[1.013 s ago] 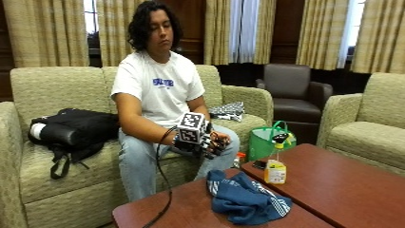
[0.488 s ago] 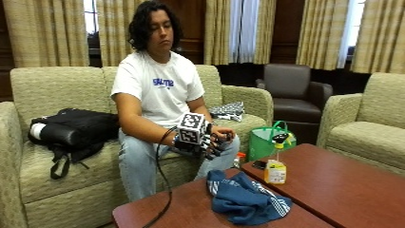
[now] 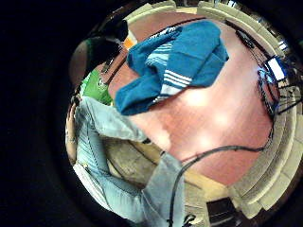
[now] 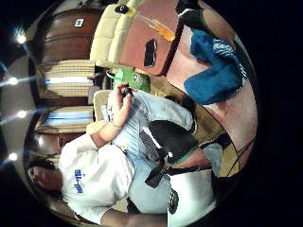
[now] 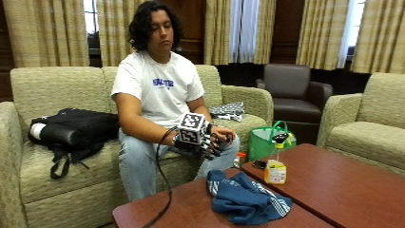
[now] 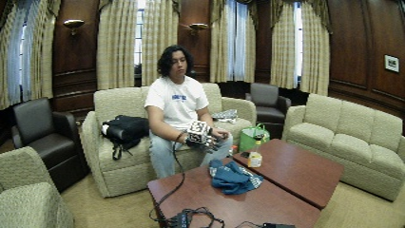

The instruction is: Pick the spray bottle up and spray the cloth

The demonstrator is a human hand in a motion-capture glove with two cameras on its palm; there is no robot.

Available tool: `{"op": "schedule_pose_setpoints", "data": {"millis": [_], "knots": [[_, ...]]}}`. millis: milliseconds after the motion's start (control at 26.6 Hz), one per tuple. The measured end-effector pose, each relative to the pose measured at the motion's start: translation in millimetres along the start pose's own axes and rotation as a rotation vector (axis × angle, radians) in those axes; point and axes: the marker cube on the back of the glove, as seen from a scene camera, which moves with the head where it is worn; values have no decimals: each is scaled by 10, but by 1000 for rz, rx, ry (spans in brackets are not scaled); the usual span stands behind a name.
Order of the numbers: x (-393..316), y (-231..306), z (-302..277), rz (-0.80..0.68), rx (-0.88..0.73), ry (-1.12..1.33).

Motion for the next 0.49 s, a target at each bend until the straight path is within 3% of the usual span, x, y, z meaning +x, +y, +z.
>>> {"op": "schedule_pose_setpoints", "data": {"millis": [488], "knots": [[103,-41,-63,-8,-3,27]]}}
